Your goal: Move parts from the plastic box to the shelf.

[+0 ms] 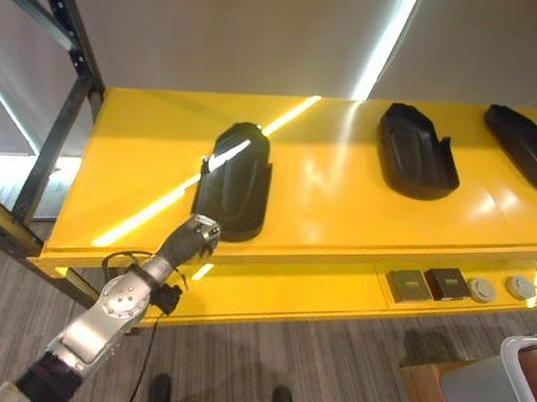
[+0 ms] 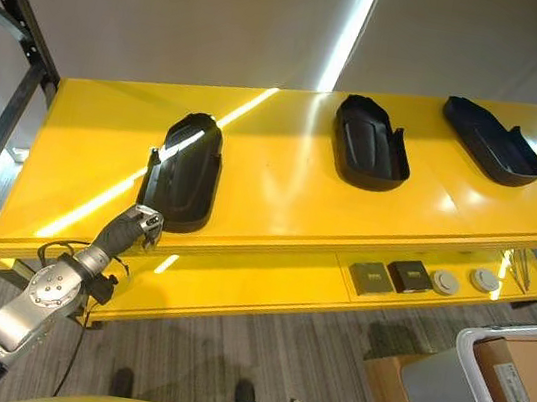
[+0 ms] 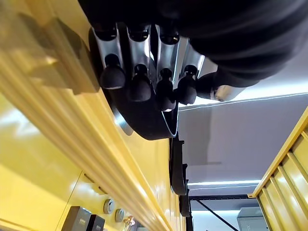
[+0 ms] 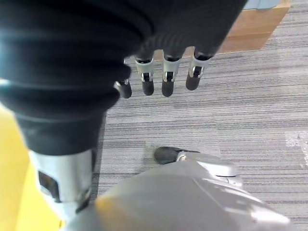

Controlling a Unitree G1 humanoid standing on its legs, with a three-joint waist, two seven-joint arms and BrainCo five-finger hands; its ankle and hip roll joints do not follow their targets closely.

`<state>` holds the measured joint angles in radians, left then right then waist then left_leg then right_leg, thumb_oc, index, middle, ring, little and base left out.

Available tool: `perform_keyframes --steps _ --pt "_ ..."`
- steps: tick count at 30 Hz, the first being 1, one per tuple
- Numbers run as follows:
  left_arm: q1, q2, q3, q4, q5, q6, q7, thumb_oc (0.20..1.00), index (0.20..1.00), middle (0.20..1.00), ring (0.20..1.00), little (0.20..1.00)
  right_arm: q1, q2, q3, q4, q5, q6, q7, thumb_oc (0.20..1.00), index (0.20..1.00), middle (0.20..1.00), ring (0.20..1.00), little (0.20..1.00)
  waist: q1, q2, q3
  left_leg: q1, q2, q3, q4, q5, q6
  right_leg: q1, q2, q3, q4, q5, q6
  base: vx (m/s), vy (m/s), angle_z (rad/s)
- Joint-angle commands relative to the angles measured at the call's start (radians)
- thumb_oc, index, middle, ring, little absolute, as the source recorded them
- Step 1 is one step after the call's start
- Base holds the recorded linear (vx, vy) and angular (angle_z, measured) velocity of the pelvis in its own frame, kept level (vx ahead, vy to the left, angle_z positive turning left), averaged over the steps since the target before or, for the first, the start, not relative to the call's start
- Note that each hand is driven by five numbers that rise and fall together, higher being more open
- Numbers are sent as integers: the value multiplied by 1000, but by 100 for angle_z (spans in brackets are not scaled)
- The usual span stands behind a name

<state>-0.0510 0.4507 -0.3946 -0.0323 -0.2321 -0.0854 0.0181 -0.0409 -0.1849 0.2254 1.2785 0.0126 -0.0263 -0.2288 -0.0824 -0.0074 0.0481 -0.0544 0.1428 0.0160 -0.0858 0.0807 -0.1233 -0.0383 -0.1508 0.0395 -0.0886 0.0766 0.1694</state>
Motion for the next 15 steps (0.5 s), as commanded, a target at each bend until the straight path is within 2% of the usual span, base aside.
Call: perform_keyframes --steps 1,5,8,15 --pt "-102 -15 31 -1 26 -79 60 200 200 200 200 200 3 60 30 4 1 -11 -23 1000 1000 1000 1000 1000 -13 -41 19 -12 7 -17 -1 -53 33 -15 -27 -17 4 -43 0 36 -8 -4" --pt "-152 -40 21 56 40 -83 93 200 200 200 200 200 8 60 33 3 3 -12 -28 1000 1000 1000 1000 1000 -25 -42 18 -13 9 -12 -1 -53 31 -17 -26 -15 3 -44 -1 26 -7 -5" --pt "-244 -72 4 150 68 -84 153 200 200 200 200 200 17 56 37 5 -3 -10 -39 1000 1000 1000 1000 1000 -41 -44 16 -16 13 -4 -1 -54 29 -24 -24 -12 2 -44 1 32 -16 -3" --pt "-297 -75 23 210 84 -87 205 200 200 200 200 200 20 56 39 0 1 -15 -46 1000 1000 1000 1000 1000 -51 -43 13 -12 17 4 -1 -54 27 -29 -20 0 1 -43 2 25 -8 -5"
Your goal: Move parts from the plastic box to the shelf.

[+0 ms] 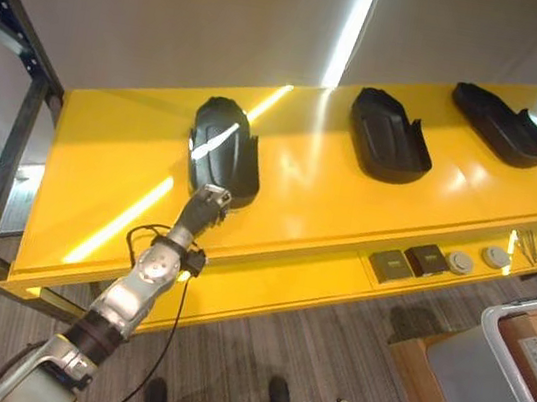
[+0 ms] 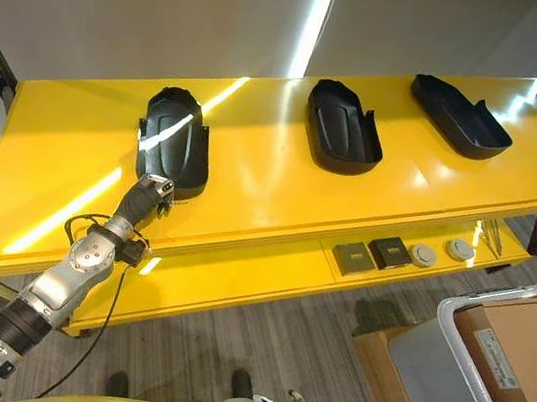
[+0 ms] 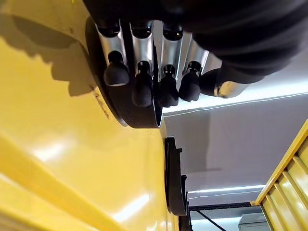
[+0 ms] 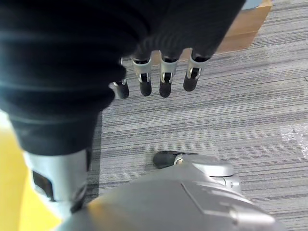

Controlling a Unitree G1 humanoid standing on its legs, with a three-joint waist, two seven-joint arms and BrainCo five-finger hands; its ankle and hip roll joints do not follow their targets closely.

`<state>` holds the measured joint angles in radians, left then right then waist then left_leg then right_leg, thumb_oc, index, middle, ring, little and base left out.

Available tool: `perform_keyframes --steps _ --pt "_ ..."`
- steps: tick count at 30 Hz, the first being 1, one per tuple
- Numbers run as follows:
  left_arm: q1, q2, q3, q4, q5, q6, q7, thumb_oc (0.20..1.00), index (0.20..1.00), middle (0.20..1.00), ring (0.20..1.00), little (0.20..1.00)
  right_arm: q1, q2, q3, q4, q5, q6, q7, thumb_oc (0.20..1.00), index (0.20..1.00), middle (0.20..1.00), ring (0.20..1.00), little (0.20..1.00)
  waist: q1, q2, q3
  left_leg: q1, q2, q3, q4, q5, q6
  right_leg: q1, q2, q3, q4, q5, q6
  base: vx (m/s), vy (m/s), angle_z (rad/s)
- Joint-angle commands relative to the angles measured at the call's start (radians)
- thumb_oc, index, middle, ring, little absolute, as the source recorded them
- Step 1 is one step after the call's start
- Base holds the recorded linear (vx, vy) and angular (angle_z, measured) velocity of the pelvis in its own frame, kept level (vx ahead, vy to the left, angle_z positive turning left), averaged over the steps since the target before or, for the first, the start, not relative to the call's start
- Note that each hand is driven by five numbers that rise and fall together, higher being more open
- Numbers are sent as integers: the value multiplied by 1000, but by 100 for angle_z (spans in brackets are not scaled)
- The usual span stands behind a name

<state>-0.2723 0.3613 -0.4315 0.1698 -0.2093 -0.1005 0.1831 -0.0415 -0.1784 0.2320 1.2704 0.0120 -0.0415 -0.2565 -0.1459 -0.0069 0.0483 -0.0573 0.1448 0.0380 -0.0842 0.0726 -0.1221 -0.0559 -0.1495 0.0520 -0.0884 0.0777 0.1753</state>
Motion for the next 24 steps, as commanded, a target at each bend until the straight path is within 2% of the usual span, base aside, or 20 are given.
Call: perform_keyframes --steps 1,5,6,9,11,12,13,14,18,21,23,24 --pt "-80 16 64 16 70 -72 49 200 200 200 200 200 23 50 35 8 -1 -2 -18 1000 1000 1000 1000 1000 11 -43 11 -8 16 -17 -3 -46 25 -11 -20 -12 1 -45 -4 20 -4 -9" --pt "-65 27 89 -10 72 -77 54 200 200 200 200 200 27 50 31 12 -5 -5 -21 1000 1000 1000 1000 1000 12 -43 9 -3 18 -16 -3 -48 23 -2 -20 -14 1 -50 -4 -3 -5 -6" --pt "-33 39 104 -64 66 -83 43 200 200 200 200 200 28 50 24 14 -2 -5 -21 1000 1000 1000 1000 1000 19 -44 8 1 18 -20 -3 -49 23 4 -20 -17 1 -52 -5 0 0 0" --pt "120 99 137 -286 89 -135 -5 200 200 200 200 200 18 56 6 16 19 -12 -26 1000 1000 1000 1000 1000 49 -48 6 10 18 -34 -3 -50 23 26 -19 -34 1 -58 -7 -45 -26 4" --pt "202 122 148 -351 85 -153 -20 200 200 200 200 200 12 61 -1 14 29 -15 -30 1000 1000 1000 1000 1000 67 -49 6 15 17 -42 -3 -50 24 36 -19 -41 3 -61 -9 -78 -34 29" --pt "330 172 170 -428 139 -188 -4 200 200 200 200 200 0 67 -11 16 36 -24 -49 1000 1000 1000 1000 1000 95 -47 5 18 19 -59 -3 -39 23 46 -16 -52 22 -72 -13 -95 -52 24" --pt "368 185 175 -427 149 -194 7 476 476 476 476 476 -1 69 -15 19 40 -27 -55 1000 1000 1000 1000 1000 104 -48 3 21 20 -66 -3 -39 23 52 -14 -60 29 -80 -15 -98 -64 19" --pt "399 198 179 -407 180 -198 29 1000 1000 1000 1000 1000 -4 69 -17 20 43 -30 -65 1000 1000 1000 1000 1000 112 -46 2 24 23 -76 -3 -37 23 57 -11 -66 38 -87 -18 -55 -66 35" --pt "513 330 150 -259 424 -243 166 1000 1000 1000 1000 1000 -33 50 -16 34 38 -61 -132 1000 1000 1000 1000 1000 161 -32 6 24 35 -130 -1 -19 13 92 6 -119 56 -112 -29 -78 -61 42" --pt "573 347 130 -125 498 -241 216 1000 1000 1000 1000 1000 -40 38 -17 35 40 -83 -164 1000 1000 1000 1000 1000 183 -24 7 12 45 -159 -1 -4 7 103 14 -144 54 -119 -35 -68 -45 26" --pt "589 349 122 -101 514 -249 224 1000 1000 1000 1000 1000 -38 34 -21 36 44 -90 -170 1000 1000 1000 1000 1000 187 -22 6 6 46 -168 0 -1 6 106 16 -151 53 -120 -36 -39 -21 21" --pt "639 305 119 42 532 -220 223 1000 1000 1000 1000 1000 -30 28 -24 38 44 -97 -179 1000 1000 1000 1000 1000 201 -19 12 5 49 -180 3 2 4 115 19 -161 53 -126 -39 -26 -26 26"
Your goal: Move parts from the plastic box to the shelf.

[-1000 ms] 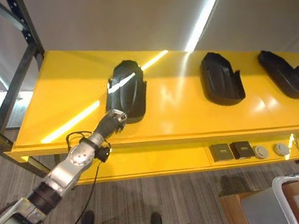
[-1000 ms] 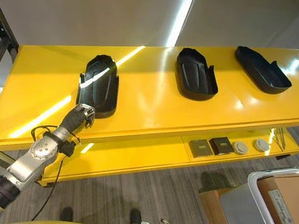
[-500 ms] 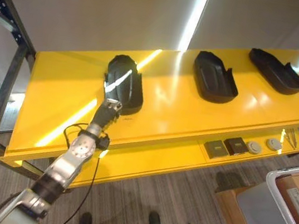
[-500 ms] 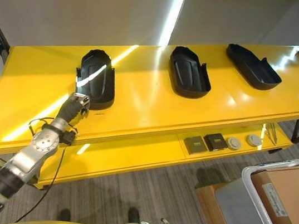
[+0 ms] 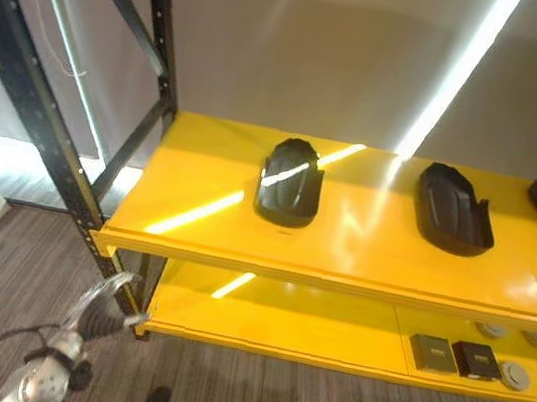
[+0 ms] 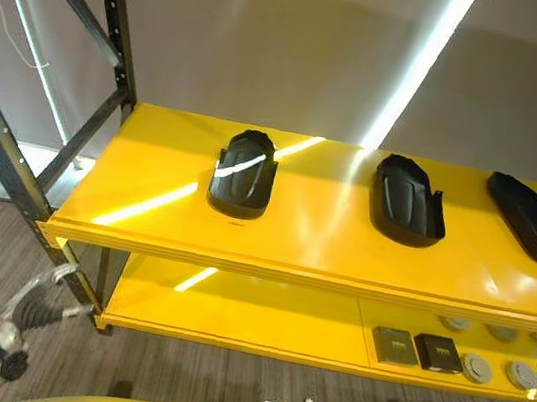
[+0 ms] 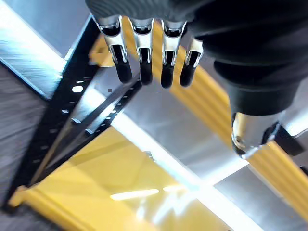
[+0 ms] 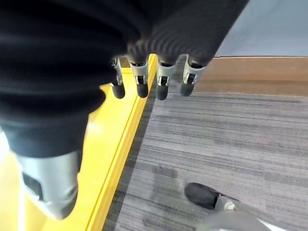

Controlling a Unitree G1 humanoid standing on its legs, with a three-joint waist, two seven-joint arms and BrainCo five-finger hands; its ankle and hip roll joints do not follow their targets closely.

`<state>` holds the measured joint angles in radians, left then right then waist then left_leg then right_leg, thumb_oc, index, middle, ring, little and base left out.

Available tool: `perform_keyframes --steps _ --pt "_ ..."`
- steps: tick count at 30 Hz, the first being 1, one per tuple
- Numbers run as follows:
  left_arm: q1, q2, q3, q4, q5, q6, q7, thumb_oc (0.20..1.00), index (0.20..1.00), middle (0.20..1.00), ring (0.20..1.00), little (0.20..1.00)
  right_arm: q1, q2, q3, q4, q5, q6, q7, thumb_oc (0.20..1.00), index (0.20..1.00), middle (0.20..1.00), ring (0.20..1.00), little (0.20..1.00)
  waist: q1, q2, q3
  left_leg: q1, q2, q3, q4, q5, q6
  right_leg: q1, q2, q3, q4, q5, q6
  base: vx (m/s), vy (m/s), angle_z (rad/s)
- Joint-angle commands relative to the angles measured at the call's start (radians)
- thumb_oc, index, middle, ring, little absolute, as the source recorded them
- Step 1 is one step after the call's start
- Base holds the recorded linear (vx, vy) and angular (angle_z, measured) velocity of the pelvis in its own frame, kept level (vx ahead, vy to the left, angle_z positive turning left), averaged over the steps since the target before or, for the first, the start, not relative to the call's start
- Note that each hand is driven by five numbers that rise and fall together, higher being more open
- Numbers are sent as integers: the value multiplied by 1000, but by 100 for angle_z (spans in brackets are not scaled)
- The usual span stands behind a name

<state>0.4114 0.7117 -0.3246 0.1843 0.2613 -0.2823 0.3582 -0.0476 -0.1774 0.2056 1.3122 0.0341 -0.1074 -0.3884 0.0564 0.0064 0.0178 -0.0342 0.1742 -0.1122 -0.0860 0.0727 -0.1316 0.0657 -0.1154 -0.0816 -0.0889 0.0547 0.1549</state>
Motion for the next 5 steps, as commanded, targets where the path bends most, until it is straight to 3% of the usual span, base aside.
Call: perform_keyframes --steps 1,2,5 --pt "-13 -133 32 176 38 -3 48 1000 1000 1000 1000 1000 -11 27 -6 0 24 -31 -44 1000 1000 1000 1000 1000 5 -32 40 -23 18 -41 3 0 13 -1 -12 -37 49 -111 -22 -23 -27 18" --pt "-16 -138 30 184 40 -6 51 1000 1000 1000 1000 1000 -11 25 -5 0 24 -31 -45 1000 1000 1000 1000 1000 3 -30 41 -22 18 -42 3 -1 13 1 -12 -38 49 -112 -22 -10 -9 9" --pt "-30 -290 76 481 29 59 61 1000 1000 1000 1000 1000 13 21 -23 10 16 -23 -36 1000 1000 1000 1000 1000 0 -27 42 -28 12 -56 3 4 14 5 -15 -54 48 -112 -25 -19 12 6"
